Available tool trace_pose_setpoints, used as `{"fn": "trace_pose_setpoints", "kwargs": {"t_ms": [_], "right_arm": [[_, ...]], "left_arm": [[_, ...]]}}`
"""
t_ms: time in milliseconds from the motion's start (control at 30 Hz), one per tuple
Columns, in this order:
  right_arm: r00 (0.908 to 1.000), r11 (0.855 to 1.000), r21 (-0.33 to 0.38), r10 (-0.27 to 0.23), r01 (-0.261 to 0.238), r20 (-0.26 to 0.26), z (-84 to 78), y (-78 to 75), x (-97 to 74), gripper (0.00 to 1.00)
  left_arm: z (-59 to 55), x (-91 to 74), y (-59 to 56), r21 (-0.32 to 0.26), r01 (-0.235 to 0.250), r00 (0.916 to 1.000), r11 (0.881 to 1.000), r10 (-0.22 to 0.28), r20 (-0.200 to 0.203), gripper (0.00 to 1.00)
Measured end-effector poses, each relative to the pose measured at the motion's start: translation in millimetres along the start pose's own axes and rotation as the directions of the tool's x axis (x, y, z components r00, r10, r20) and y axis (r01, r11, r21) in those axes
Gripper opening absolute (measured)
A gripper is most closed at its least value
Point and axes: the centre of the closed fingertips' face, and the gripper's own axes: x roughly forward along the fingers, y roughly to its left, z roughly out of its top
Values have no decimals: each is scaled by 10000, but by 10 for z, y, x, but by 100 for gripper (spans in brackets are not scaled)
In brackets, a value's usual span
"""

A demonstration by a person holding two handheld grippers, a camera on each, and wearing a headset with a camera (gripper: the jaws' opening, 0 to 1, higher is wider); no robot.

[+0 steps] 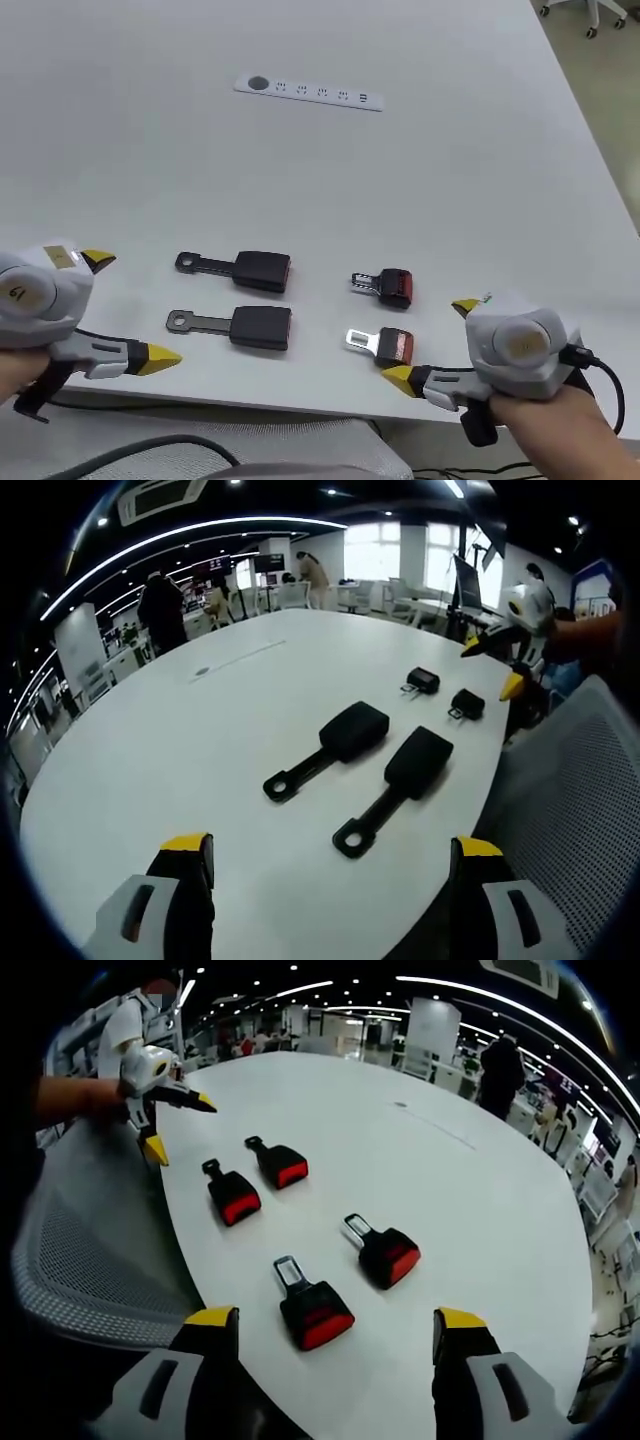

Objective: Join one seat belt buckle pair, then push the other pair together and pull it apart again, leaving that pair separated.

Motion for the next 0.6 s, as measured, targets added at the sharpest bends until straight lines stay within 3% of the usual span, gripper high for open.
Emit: {"fn": "trace_pose_setpoints", "kwargs": {"t_ms": [333, 467, 600], "right_arm": [[10000, 10000, -58, -26, 27, 21, -9, -8, 9, 79], [10000, 9997, -223, -41, 40, -49, -19, -15, 21, 78], [10000, 9998, -176, -44, 44, -23, -12, -18, 26, 77]], "left_arm": [[-26, 19, -13, 149, 93, 9999, 9998, -92, -101, 100], [-13, 9, -1, 485, -27, 10000, 9988, 30, -73, 99], [-33, 8, -4, 290, 24, 9999, 9996, -20, -147, 98]]}}
